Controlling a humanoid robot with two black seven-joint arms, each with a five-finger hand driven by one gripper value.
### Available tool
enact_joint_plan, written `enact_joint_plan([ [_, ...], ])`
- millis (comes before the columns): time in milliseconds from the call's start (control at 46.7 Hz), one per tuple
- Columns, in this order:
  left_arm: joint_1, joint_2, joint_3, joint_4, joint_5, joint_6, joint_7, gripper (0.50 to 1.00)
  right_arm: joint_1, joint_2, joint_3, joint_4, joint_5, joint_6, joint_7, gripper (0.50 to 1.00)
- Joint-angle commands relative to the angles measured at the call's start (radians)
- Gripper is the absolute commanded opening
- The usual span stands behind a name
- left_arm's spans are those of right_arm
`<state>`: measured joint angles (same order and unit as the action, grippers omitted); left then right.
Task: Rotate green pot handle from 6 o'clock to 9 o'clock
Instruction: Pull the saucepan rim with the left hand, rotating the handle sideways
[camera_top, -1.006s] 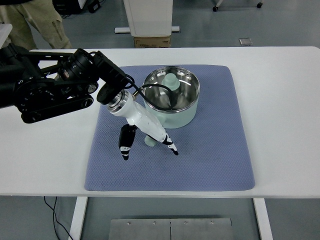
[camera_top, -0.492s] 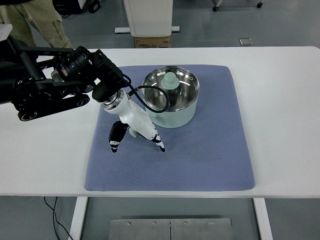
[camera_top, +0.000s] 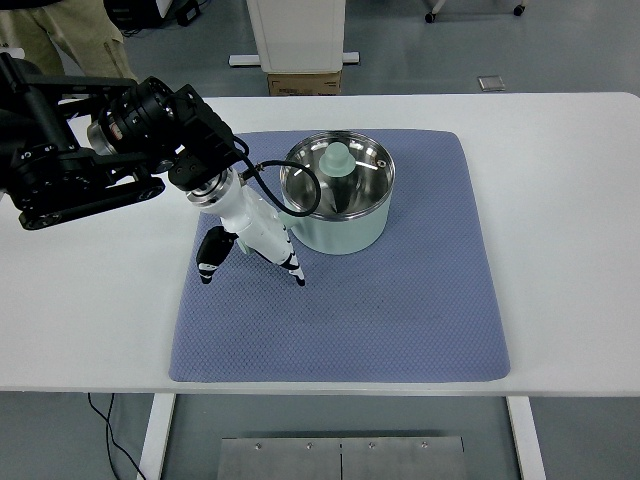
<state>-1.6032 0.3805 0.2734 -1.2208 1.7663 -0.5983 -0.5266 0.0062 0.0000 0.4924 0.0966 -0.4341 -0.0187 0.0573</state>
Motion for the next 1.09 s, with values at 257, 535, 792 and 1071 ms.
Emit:
enact_joint_plan([
  [257,-0.021,0.001,0.044,0.014,0.050,0.005,-0.010,1.000,0.000,0.000,0.000,0.000,0.000,0.000,0.001,1.000],
  [535,-0.032,0.003,0.072,0.053,0.099,0.031,-0.009,1.000,0.000,0.000,0.000,0.000,0.000,0.000,0.001,1.000],
  [792,-0.032,0.001,0.106,0.095,0.150,0.072,-0.009,1.000,0.000,0.000,0.000,0.000,0.000,0.000,-0.001,1.000],
  [1071,-0.032,0.001,0.112,0.122,0.231,0.095,-0.004,1.000,0.000,0.000,0.000,0.000,0.000,0.000,0.001,1.000],
])
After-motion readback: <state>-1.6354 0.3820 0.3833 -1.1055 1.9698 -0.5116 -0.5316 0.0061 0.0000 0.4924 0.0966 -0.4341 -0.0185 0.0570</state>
